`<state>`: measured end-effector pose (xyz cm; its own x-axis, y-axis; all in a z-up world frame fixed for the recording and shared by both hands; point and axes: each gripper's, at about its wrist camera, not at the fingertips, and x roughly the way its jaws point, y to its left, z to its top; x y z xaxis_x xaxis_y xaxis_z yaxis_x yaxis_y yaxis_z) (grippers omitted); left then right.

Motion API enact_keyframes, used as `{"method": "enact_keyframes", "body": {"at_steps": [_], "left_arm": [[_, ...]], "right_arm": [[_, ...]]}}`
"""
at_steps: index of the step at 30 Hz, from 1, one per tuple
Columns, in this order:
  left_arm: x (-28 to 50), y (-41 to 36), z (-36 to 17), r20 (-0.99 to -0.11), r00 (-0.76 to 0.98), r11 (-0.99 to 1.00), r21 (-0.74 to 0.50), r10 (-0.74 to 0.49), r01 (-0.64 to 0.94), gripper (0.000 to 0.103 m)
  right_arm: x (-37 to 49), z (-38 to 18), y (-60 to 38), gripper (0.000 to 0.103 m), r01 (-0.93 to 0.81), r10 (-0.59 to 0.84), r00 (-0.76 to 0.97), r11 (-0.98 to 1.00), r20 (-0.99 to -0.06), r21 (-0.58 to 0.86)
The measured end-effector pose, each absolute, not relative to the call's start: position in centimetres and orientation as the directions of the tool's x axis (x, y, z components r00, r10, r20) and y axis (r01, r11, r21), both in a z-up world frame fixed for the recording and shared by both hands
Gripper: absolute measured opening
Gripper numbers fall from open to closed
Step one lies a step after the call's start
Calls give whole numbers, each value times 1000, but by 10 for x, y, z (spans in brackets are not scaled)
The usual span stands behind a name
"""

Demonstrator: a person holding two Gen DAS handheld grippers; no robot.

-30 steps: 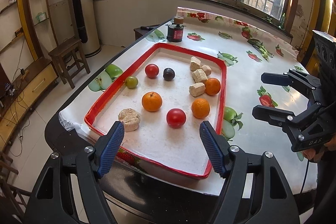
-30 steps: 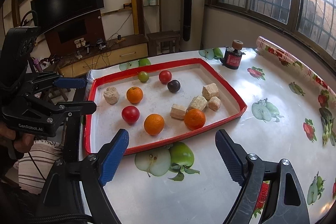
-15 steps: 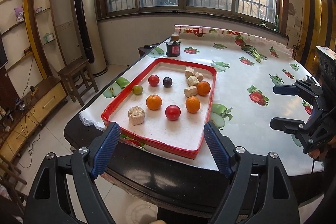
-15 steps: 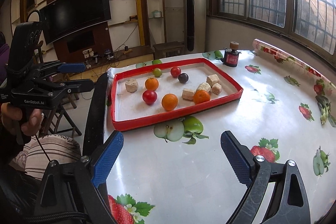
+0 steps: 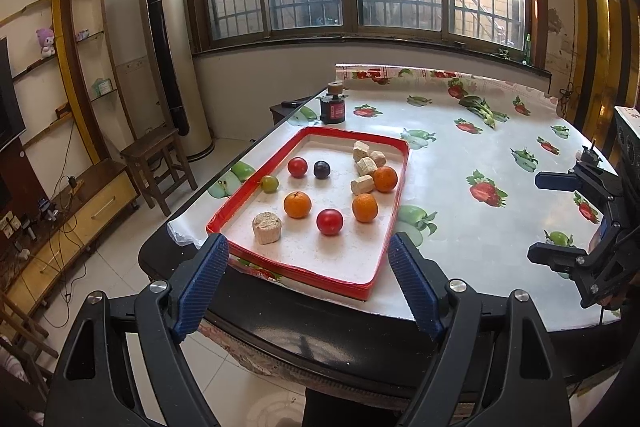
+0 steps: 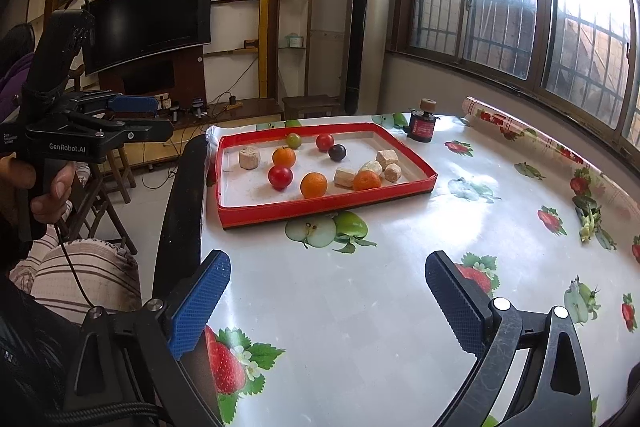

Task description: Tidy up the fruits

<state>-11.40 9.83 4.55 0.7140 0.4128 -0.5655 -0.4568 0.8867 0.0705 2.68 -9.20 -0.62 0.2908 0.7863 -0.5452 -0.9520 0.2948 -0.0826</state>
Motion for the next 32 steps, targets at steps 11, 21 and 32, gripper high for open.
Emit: {"method": "enact_keyframes", "body": {"at_steps": [11, 21, 32], "left_arm": [[-117, 98, 47, -557, 710, 878, 78, 431, -473, 82], [-118, 103, 41, -571, 712, 883, 51, 410, -467, 82], [-111, 104, 33, -597, 718, 901, 21, 358, -433, 82]], "right_arm": [[20, -3, -91, 100, -952, 795, 302, 283, -526, -120], [18, -3, -85, 100, -954, 793, 297, 274, -532, -123], [19, -6, -86, 100, -952, 787, 301, 285, -538, -115]]}}
